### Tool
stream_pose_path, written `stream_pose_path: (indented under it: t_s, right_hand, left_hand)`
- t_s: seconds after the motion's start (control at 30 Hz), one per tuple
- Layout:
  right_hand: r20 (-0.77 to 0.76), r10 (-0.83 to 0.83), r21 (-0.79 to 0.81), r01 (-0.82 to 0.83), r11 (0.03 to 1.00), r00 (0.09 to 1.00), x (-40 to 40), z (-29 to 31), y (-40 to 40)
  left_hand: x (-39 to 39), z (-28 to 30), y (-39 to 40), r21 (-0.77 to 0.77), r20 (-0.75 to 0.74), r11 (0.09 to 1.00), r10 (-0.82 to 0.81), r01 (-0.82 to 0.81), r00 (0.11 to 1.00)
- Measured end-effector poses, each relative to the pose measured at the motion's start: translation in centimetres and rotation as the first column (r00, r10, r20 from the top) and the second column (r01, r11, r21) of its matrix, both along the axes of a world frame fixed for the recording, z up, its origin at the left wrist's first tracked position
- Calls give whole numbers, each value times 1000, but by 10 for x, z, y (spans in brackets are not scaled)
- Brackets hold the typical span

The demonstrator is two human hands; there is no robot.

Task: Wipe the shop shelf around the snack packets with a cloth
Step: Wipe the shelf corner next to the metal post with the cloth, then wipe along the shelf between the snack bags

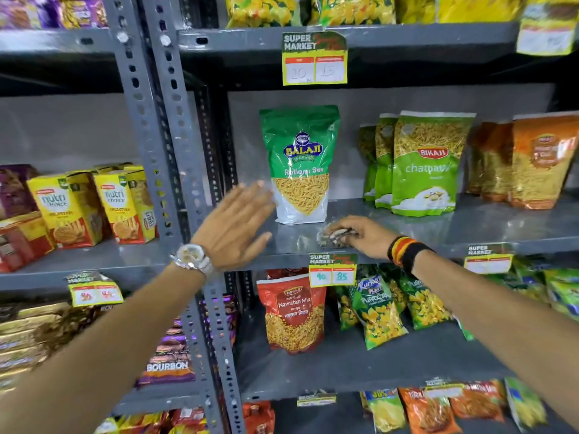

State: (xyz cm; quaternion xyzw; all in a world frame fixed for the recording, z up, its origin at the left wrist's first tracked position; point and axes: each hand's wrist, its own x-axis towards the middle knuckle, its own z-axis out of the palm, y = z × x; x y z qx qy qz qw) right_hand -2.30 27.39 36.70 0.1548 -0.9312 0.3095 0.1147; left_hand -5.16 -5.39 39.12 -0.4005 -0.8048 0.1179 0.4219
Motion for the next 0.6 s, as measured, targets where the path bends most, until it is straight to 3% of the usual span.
stream_pose_path:
  t_s: [0.1, 0.23, 0.37, 0.5, 0.6]
  right_hand:
    - [72, 137, 42, -140, 989, 988, 22, 16, 6]
    - [-21, 59, -74, -61, 995, 998, -9, 32, 22]
    - [1, 35, -28, -35, 999, 999, -58, 30, 10]
    - [39, 125, 65, -128, 990, 991, -86, 12, -9]
    - [27, 135, 46, -136, 990, 991, -88, 6, 1]
  left_hand:
    - [1, -43, 36, -45, 214, 997, -48, 58, 976]
    - [-10, -62, 68, -36, 354, 999, 14, -1, 935]
    - [-18, -70, 77, 42, 364, 997, 41, -61, 931]
    - [-19, -77, 78, 96, 321, 992, 52, -87, 945]
    - [-16, -75, 80, 100, 341, 989, 66, -106, 938]
